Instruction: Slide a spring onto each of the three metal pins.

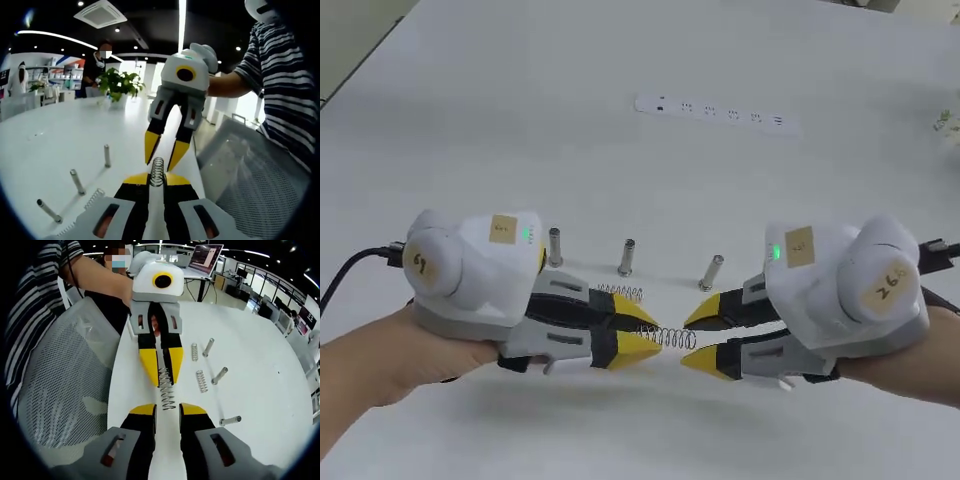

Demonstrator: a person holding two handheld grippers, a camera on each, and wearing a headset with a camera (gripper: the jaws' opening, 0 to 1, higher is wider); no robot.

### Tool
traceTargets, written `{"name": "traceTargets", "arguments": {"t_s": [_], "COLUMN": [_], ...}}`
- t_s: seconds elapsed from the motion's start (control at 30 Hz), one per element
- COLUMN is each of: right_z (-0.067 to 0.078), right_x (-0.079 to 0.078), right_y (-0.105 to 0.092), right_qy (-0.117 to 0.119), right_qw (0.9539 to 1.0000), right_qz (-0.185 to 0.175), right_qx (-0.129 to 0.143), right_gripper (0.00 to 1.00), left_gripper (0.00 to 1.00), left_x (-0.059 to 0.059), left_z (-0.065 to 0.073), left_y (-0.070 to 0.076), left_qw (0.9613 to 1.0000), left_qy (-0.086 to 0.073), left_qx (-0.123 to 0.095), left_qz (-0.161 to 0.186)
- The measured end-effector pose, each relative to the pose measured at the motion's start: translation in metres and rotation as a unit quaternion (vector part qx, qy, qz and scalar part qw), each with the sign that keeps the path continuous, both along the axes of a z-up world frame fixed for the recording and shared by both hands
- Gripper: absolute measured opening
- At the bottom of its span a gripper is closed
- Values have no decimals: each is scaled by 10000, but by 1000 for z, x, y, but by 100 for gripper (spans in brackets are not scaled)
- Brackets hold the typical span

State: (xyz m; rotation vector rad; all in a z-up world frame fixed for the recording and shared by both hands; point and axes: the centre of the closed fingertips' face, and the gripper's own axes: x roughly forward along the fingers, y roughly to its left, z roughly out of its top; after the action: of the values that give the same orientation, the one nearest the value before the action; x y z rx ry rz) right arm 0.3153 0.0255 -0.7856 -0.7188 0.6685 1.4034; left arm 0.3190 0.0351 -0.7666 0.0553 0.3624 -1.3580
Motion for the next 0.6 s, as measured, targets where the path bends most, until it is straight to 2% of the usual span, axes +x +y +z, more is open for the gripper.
{"name": "traceTargets", "arguments": {"t_s": [0.23,0.37,0.6], "right_z": [-1,-1,6], "right_x": [-2,-1,0], "right_y": [2,3,6], "right_qy": [-33,-1,-76], "right_qw": [9999,9998,9995], "right_qz": [139,148,227], "right_qx": [46,101,189], "right_gripper": [8,7,7], "left_gripper": [2,2,2], "left_x": [-3,-2,-1], "left_z": [0,-1,-4], "left_y": [-1,0,4], "left_qw": [10000,10000,9999], "left_qy": [4,25,77], "left_qx": [33,70,103], "left_qz": [-62,-55,-25]}}
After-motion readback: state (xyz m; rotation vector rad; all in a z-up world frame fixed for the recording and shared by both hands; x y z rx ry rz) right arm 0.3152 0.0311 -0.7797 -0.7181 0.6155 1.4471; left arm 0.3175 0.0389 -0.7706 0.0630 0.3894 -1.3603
